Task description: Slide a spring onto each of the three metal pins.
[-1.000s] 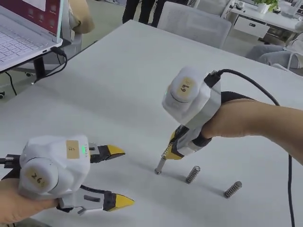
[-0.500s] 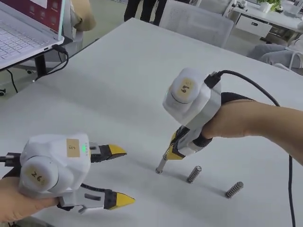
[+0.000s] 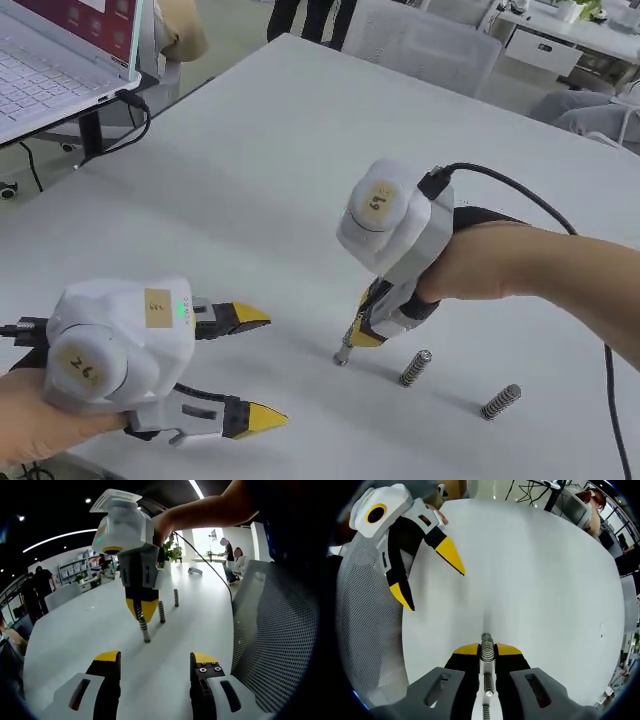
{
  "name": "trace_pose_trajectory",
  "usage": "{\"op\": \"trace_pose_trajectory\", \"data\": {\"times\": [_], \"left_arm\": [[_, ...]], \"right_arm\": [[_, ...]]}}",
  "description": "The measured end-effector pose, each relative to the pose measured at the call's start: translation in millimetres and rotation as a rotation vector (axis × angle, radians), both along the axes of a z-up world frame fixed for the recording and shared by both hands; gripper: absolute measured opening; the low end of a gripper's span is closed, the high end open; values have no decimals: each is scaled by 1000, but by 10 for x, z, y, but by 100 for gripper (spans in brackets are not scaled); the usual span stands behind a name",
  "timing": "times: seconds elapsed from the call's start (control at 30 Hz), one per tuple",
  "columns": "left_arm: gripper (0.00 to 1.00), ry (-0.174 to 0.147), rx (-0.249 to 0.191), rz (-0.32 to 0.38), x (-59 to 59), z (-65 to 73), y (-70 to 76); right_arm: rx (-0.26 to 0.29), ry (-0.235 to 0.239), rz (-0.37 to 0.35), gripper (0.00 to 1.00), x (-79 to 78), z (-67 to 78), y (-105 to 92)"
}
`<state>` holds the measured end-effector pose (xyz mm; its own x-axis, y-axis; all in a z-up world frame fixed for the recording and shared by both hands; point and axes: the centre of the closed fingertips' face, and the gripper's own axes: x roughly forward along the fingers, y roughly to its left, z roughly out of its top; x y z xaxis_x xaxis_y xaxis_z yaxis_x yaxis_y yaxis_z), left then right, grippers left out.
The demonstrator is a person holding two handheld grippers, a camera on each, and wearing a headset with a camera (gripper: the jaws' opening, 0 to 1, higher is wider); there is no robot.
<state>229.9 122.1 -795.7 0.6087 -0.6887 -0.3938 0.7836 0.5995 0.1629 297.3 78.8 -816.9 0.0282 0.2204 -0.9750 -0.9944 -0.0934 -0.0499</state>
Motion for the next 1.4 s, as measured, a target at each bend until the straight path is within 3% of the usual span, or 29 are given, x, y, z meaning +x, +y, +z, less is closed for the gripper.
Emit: {"op": "trace_pose_trajectory", "data": {"times": [0.53,1.07,1.4], "left_arm": [[51,2,4,7,8,-3,22],[51,3,7,6,17,-34,27],[51,10,10,1,3,-47,12]], "right_arm": [[-22,-4,-24,9,52,-246,-34],[-20,-4,-32,10,38,-310,-49],[34,4,-69,16,52,-271,-58]]}}
